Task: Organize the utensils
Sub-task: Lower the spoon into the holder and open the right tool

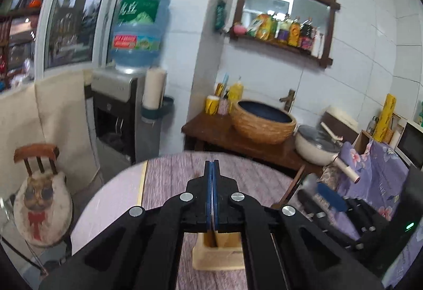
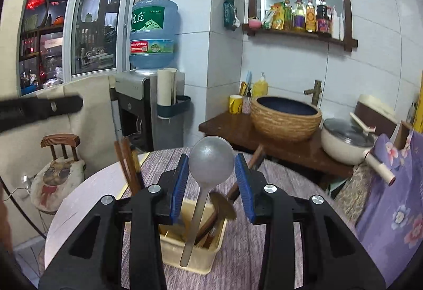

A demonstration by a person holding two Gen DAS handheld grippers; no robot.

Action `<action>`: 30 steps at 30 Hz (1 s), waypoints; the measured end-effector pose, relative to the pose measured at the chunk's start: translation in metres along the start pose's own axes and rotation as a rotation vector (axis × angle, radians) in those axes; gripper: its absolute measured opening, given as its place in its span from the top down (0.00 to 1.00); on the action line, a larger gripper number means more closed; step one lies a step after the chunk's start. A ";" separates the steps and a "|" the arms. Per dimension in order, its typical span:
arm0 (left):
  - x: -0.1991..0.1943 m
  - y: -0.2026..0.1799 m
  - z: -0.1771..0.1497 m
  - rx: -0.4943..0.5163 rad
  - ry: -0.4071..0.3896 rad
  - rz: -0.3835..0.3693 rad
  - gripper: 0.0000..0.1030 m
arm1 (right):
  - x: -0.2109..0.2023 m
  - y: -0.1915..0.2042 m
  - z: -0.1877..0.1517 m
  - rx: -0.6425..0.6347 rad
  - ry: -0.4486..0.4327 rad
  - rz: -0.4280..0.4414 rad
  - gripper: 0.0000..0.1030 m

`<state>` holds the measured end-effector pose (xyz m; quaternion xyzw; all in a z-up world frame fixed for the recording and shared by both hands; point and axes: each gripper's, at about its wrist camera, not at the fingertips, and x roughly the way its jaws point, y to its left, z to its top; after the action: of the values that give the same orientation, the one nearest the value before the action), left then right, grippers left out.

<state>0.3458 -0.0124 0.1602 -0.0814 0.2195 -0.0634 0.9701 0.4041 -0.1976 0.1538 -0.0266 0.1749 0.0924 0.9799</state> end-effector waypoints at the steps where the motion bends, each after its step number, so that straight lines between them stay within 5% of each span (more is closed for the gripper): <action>1: 0.007 0.010 -0.013 -0.022 0.033 0.004 0.98 | 0.000 0.001 -0.007 0.002 0.011 0.012 0.64; 4: 0.023 0.038 -0.047 -0.094 0.124 0.007 0.98 | -0.008 0.008 -0.031 -0.015 0.014 0.035 0.64; 8: 0.034 0.071 -0.090 -0.234 0.041 0.027 0.98 | -0.020 0.009 -0.041 0.016 0.005 0.039 0.64; 11: 0.059 0.089 -0.119 -0.383 0.074 -0.017 0.98 | -0.031 0.010 -0.051 0.024 0.015 0.044 0.64; 14: 0.068 0.084 -0.125 -0.371 0.032 0.010 0.98 | -0.045 0.009 -0.064 0.007 0.017 0.034 0.64; 17: 0.083 0.070 -0.122 -0.336 0.109 -0.047 0.98 | -0.054 0.007 -0.071 -0.002 0.008 0.025 0.64; 20: 0.087 0.061 -0.113 -0.301 0.101 -0.021 0.98 | -0.051 0.005 -0.071 0.028 0.019 0.050 0.64; 30: 0.098 0.075 -0.118 -0.364 0.109 -0.050 0.94 | -0.049 0.009 -0.062 0.016 -0.008 0.054 0.64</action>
<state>0.3882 0.0301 0.0008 -0.2575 0.2773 -0.0512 0.9242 0.3360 -0.2022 0.1130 -0.0135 0.1726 0.1176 0.9779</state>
